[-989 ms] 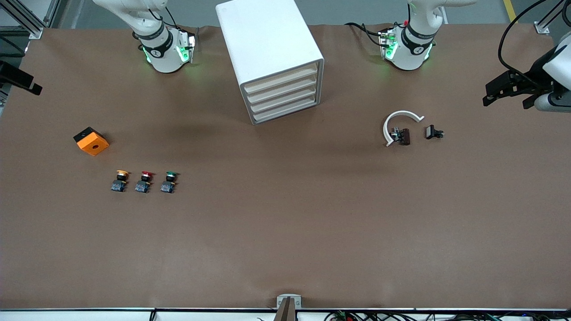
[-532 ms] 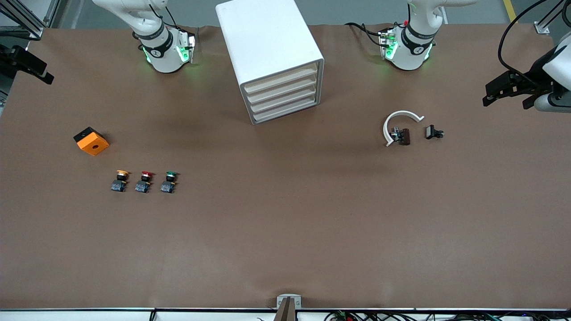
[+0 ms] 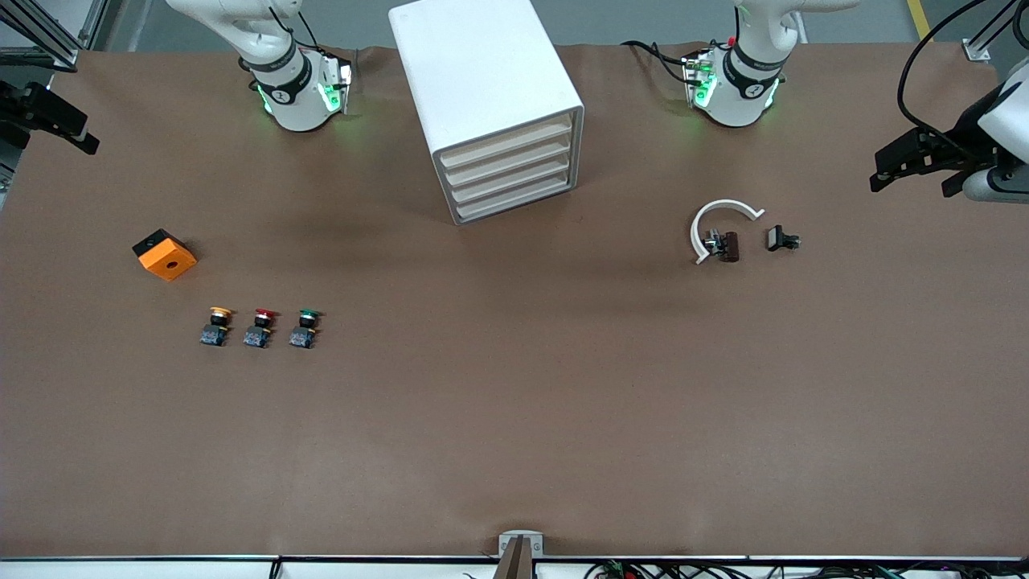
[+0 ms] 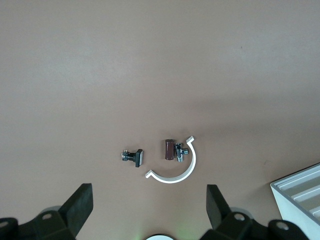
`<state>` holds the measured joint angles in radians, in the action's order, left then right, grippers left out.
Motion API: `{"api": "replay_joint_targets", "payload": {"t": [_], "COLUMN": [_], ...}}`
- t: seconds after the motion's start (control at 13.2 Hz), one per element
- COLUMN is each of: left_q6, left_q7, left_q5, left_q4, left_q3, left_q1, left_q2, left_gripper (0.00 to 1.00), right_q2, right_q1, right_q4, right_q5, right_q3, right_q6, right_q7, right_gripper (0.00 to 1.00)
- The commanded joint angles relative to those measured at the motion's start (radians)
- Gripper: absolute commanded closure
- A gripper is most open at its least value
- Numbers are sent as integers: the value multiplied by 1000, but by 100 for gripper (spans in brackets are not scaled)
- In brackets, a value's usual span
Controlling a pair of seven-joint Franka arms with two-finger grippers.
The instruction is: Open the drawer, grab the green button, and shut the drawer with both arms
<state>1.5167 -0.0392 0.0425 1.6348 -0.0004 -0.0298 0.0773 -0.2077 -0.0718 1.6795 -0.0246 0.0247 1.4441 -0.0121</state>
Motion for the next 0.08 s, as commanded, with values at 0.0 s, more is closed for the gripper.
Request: {"api": "replay_joint_targets", "payload": {"t": [0.0], "left_q6": [-20], "left_q7": [5], "left_q5": [-13], "left_q4": [-23], "left_q3": [-6], "left_q1": [2], "left_q2": [-10], "left_gripper": [0], "right_q2": [-29], "right_q1": [-20], "right_q4": [31], "right_q5": [2], "right_q3": [-2], "right_q6": [19], "right_q7": [40], "right_gripper": [0]}}
